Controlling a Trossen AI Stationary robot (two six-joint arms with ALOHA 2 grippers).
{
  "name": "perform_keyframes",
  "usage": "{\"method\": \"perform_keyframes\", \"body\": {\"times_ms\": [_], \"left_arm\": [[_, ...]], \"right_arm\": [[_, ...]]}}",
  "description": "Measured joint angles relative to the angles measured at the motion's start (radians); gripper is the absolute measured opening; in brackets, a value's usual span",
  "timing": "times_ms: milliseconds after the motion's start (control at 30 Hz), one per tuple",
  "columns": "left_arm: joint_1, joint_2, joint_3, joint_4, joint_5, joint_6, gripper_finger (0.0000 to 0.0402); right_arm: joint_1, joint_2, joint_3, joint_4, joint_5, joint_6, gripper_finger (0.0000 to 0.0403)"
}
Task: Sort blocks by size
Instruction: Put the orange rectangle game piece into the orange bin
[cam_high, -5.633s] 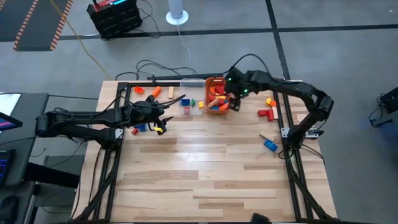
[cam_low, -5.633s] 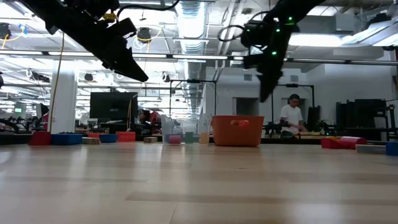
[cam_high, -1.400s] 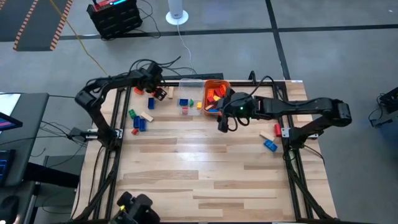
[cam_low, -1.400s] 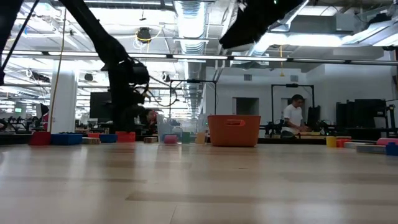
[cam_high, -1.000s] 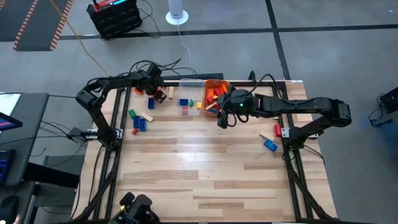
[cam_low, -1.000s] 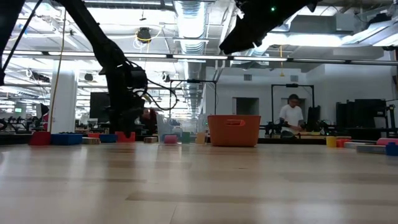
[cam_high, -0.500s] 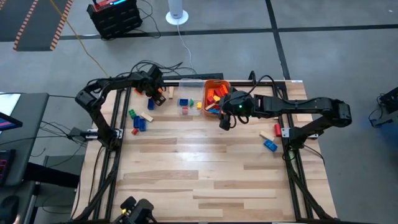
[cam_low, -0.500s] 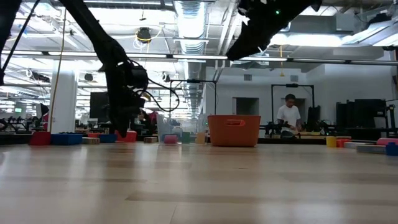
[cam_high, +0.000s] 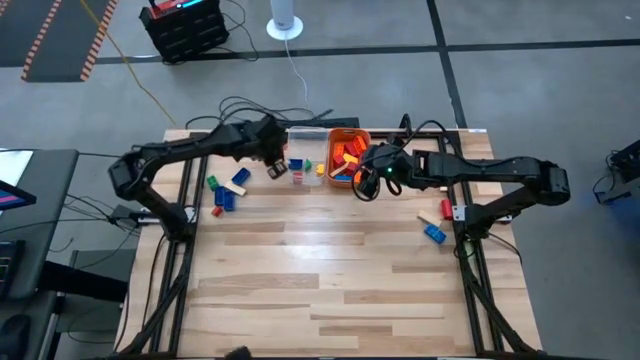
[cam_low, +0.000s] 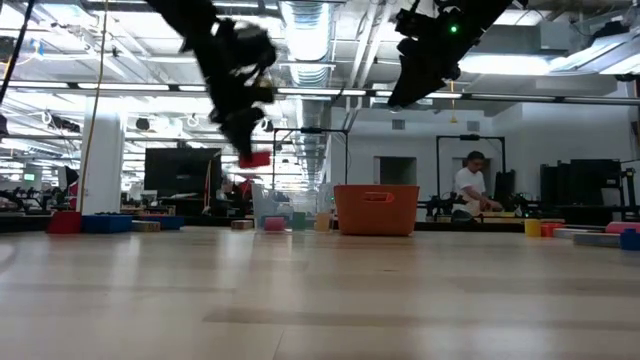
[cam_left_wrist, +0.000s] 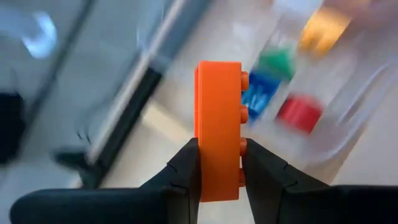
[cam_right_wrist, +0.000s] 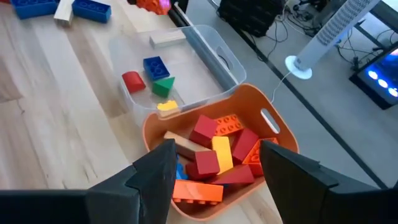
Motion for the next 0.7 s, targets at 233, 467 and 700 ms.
{"method": "perform_keyframes", "body": {"times_ms": [233, 467, 700], "left_arm": [[-0.135, 0.047, 0.088, 0.197, -0.033, 0.06, 0.0084], [-0.139, 0.168, 0.102, 0.421, 0.061, 0.085, 0.0084], [-0.143, 0.304, 0.102, 0.692, 0.179, 0.072, 0.0109]], "right_arm": [[0.0, 0.0, 0.0, 0.01, 0.006, 0.008, 0.026], [0.009, -0.017, 0.0, -0.013, 0.172, 0.059, 0.026], [0.038, -0.044, 0.0, -0.058, 0.266, 0.118, 0.026]]}}
